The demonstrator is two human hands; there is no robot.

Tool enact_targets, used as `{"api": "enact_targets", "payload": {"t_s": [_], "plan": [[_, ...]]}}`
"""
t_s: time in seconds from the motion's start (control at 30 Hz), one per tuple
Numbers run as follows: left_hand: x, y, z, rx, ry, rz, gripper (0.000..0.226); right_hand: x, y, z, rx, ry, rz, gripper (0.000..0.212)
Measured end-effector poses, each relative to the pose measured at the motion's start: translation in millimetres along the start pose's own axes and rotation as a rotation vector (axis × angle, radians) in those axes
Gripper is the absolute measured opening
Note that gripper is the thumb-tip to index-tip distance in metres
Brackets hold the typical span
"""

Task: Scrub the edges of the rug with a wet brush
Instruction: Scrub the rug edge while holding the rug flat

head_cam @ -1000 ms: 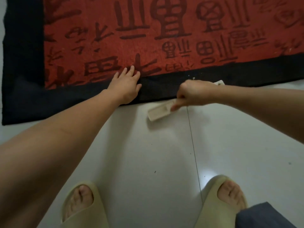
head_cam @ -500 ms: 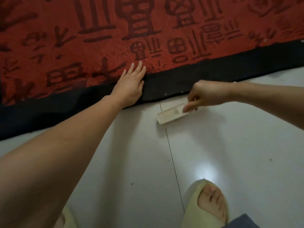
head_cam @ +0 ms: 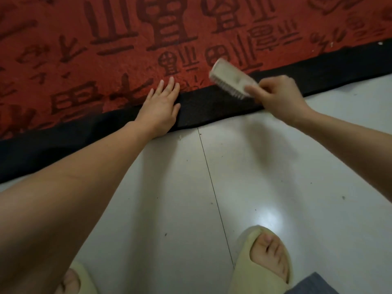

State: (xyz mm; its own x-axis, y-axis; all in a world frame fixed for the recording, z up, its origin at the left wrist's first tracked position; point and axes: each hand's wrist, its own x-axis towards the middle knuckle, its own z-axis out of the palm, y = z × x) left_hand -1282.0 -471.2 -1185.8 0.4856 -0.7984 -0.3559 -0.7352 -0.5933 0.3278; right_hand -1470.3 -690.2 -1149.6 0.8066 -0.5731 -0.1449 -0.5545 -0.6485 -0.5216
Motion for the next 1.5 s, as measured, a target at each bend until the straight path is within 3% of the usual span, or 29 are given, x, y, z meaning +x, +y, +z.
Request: {"api": "enact_targets", "payload": {"t_s": [0.03,0.07,0.2,0.23,0.27,0.3,0.37,0.4,0.43,0.53,0.57,0.6,0.63,0.73,0.77,0.83,0.9,0.93,1.03,1.1,1.13,1.23,1.3,1.37,1.43,1.5], "plan": [[-0.7,1.7,0.6,0.011,0.004,-0.005,0.059,7.3,3.1,4.1,-0.048,0.094,0.112,0.046],[-2.2,4.4,1.3,0.02,0.001,-0.01,0.059,6.1,3.9,7.1,-0.105,0.08,0.155,0.045],[-1.2,10.0,1.2,0.043,-0.01,-0.026,0.057,-32.0,-4.6,7.5,-0.19,-0.552,-0.193,0.051],[-0.4,11.4,1.1,0.052,-0.008,-0.012,0.057,-35.7,-2.8,1.4,-0.173,-0.562,-0.231,0.051],[2.8,14.0,0.7,0.057,-0.005,0.014,0.056,-31.1,0.9,-4.2,-0.113,-0.441,-0.194,0.049],[5.8,17.6,-0.1,0.056,-0.007,0.044,0.056,-20.8,7.7,-8.4,-0.053,-0.22,-0.092,0.048],[14.8,27.9,0.3,0.047,-0.02,0.089,0.056,6.2,24.1,-16.8,-0.08,0.182,0.205,0.044],[20.3,34.4,0.5,0.048,-0.031,0.108,0.057,13.2,29.1,-18.5,-0.118,0.232,0.3,0.042],[25.2,40.9,0.9,0.052,-0.042,0.126,0.057,13.5,29.9,-18.8,-0.14,0.157,0.304,0.041],[41.6,60.3,2.3,0.051,-0.057,0.154,0.056,-15.1,27.0,-18.9,-0.236,-0.427,-0.023,0.047],[45.8,63.3,2.0,0.042,-0.049,0.145,0.056,-27.0,23.3,-20.9,-0.271,-0.526,-0.094,0.048],[51.4,67.0,1.7,0.029,-0.036,0.134,0.056,-32.1,25.6,-23.5,-0.238,-0.504,-0.102,0.047],[54.3,68.1,1.3,0.015,-0.025,0.124,0.056,-31.6,27.4,-23.8,-0.14,-0.373,-0.058,0.043],[59.9,74.7,2.5,-0.005,-0.044,0.131,0.057,-11.6,25.2,-16.1,0.266,0.143,0.324,0.025],[61.5,78.8,3.2,-0.002,-0.062,0.147,0.057,-6.1,14.8,-10.4,0.345,0.181,0.38,0.036],[65.2,92.0,4.1,-0.003,-0.111,0.187,0.059,0.1,0.3,6.3,0.343,0.07,0.256,0.055],[69.0,107.5,5.6,-0.003,-0.143,0.203,0.061,-6.7,7.0,26.9,0.247,-0.058,0.132,0.056],[71.3,114.3,5.6,0.024,-0.163,0.193,0.062,-14.0,18.8,25.7,0.211,-0.031,0.161,0.055],[74.9,132.2,0.6,0.189,-0.204,0.128,0.061,-49.0,71.7,-4.9,0.124,0.251,0.588,0.052],[76.2,143.7,-8.6,0.279,-0.131,0.107,0.054,-77.3,96.9,-30.1,0.18,0.433,0.939,0.052],[77.2,149.3,-11.7,0.29,-0.081,0.126,0.05,-81.9,99.0,-35.3,0.187,0.488,1.0,0.052],[86.0,165.1,-9.2,0.195,-0.074,0.265,0.052,-48.7,65.8,-25.3,0.233,0.486,0.676,0.05],[90.6,172.8,-2.1,0.167,-0.205,0.323,0.059,-19.9,42.6,-6.8,0.319,0.347,0.464,0.046],[92.8,177.4,4.4,0.224,-0.281,0.333,0.06,-5.0,40.2,9.3,0.321,0.223,0.375,0.046],[94.8,178.2,5.5,0.314,-0.248,0.343,0.055,-14.6,56.0,6.9,0.247,0.219,0.445,0.045],[97.2,181.6,2.5,0.425,-0.192,0.342,0.05,-36.6,88.9,-15.8,0.224,0.415,0.713,0.044]]}}
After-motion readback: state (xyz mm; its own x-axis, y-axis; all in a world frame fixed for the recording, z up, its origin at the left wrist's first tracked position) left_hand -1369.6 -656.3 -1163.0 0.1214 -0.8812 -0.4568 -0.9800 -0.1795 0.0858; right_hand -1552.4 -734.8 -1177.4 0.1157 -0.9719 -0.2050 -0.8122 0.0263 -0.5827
